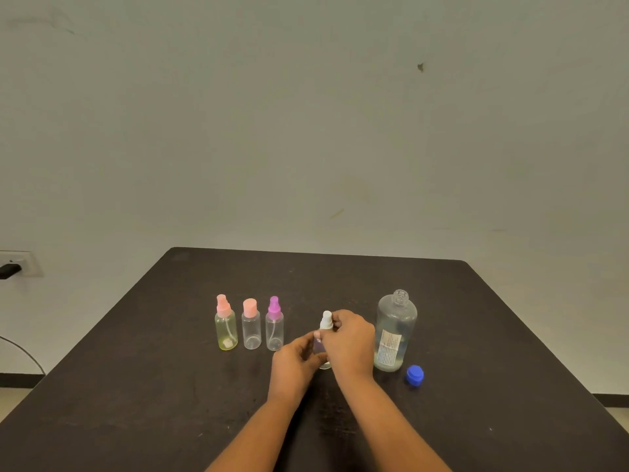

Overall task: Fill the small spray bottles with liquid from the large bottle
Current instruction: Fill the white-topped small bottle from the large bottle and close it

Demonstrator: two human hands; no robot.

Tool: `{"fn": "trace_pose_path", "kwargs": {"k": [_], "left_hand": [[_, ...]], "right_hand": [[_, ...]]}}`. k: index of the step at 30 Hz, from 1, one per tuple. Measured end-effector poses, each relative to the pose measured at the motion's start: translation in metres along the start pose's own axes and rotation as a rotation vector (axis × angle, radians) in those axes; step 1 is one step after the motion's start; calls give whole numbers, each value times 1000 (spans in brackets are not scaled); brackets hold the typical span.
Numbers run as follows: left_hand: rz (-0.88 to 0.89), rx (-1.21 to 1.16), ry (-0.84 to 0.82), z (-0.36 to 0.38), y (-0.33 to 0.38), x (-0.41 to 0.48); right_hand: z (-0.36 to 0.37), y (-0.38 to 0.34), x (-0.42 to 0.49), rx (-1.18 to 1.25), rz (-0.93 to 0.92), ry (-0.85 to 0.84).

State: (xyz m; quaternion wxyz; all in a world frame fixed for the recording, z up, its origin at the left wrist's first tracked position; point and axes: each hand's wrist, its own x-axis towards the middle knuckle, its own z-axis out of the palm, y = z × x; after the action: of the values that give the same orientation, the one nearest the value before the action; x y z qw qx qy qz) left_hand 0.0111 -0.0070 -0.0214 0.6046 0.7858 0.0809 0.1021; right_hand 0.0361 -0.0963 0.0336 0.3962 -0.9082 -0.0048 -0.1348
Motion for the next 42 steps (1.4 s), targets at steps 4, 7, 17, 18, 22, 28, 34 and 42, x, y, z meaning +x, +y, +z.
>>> {"fn": "trace_pose_path", "kwargs": {"k": [4,7,17,18,22,28,34,42], "left_hand": [[-6,-34,-4,0,3,3],[-26,-5,10,1,10,11],[-308,-77,117,19,57,84],[-330,-96,93,18,56,87],[-358,-142,-19,12,49,95],[-367,-180,-65,12,45,100],[-370,-229,-41,13,42,102],[-333,-168,49,14,48,87]], "right_hand": [[-1,0,8,14,29,-50],[-5,-6,20,-34,3,-82],[3,-28,89,98,16,-65],[5,-27,93,99,17,-70],[12,-20,101,60,22,-95],[20,-11,101,74,53,-67],[20,-7,99,72,35,-108],[8,-4,85,153,18,-117]]}}
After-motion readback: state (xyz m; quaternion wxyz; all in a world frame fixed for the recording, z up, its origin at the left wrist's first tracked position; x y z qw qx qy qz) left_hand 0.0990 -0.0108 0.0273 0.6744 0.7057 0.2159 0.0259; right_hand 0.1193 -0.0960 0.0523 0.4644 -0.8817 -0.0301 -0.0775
